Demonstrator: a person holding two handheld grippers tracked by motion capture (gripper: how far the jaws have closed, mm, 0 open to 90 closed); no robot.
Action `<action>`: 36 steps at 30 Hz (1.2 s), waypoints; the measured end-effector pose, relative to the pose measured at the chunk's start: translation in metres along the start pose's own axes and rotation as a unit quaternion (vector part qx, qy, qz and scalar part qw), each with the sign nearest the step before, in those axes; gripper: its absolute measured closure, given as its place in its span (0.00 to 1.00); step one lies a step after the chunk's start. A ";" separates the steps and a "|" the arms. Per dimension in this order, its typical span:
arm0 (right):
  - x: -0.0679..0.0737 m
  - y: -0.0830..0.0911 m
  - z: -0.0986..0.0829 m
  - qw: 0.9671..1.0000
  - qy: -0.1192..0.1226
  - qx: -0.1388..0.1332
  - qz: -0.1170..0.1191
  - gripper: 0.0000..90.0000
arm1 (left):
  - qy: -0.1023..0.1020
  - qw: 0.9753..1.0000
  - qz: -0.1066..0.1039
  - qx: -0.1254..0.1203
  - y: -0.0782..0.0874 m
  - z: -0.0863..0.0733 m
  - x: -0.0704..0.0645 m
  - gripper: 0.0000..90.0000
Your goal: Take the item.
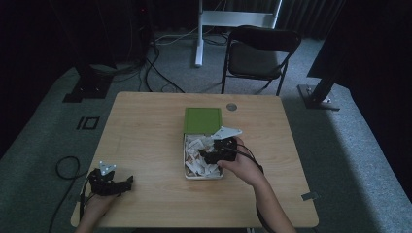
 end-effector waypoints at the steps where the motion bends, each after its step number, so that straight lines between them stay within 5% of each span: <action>1: 0.000 -0.002 -0.001 1.000 0.001 0.002 0.000 0.28 | 0.000 1.000 0.000 0.000 0.000 0.000 0.000 0.03; 18: 0.003 -0.019 -0.007 0.999 0.024 0.045 0.004 0.41 | -0.001 1.000 0.000 0.001 0.000 0.000 0.000 0.03; 28: 0.003 -0.026 -0.010 0.994 0.060 0.090 -0.006 0.66 | 0.000 1.000 0.000 0.001 0.000 0.000 0.000 0.03; 36: -0.002 -0.026 -0.008 0.995 0.044 0.093 -0.010 0.81 | 0.000 1.000 0.000 0.001 0.000 0.000 0.000 0.03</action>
Point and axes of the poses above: each handheld gripper's, and its own axes: y roughly backward along the jaws, z roughly out of its top, x roughly to its left, the point moved 1 cm from there along -y, roughly forward along the jaws, and after that the axes turned 7 degrees about -x, right-handed, at the moved point
